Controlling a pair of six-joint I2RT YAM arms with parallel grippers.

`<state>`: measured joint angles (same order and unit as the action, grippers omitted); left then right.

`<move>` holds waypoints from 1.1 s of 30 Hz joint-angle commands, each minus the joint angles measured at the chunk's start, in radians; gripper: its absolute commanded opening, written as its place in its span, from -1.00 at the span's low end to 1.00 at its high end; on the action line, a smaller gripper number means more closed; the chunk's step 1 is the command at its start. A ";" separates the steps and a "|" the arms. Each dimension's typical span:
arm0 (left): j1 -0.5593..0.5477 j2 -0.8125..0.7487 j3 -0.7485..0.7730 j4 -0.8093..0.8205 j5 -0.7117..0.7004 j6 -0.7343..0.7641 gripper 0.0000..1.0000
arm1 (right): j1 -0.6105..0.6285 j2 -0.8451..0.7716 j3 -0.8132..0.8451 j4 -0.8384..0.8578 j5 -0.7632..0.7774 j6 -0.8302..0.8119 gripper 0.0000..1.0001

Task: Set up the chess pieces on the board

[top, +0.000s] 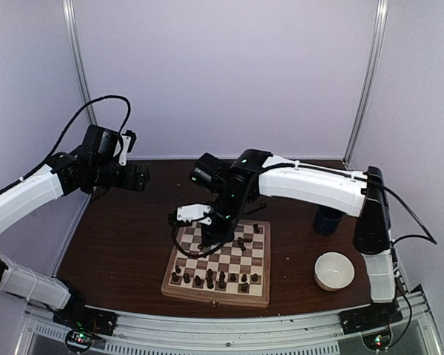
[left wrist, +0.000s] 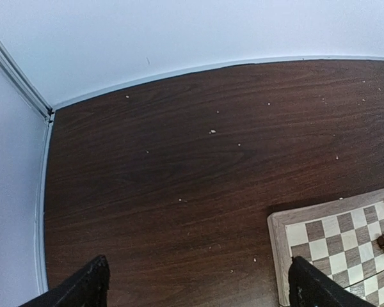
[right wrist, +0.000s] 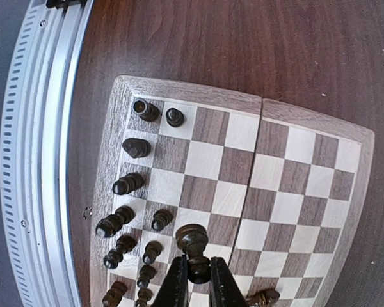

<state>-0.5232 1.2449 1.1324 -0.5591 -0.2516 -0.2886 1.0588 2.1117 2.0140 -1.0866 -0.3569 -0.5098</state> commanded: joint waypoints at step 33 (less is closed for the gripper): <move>0.006 -0.043 -0.002 0.016 0.050 0.005 0.95 | 0.114 0.308 0.282 -0.219 0.165 -0.071 -0.78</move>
<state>-0.5224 1.2182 1.1324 -0.5591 -0.2157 -0.2886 1.1629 2.3985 2.2608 -1.2907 -0.2085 -0.5770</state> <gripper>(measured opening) 0.975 0.112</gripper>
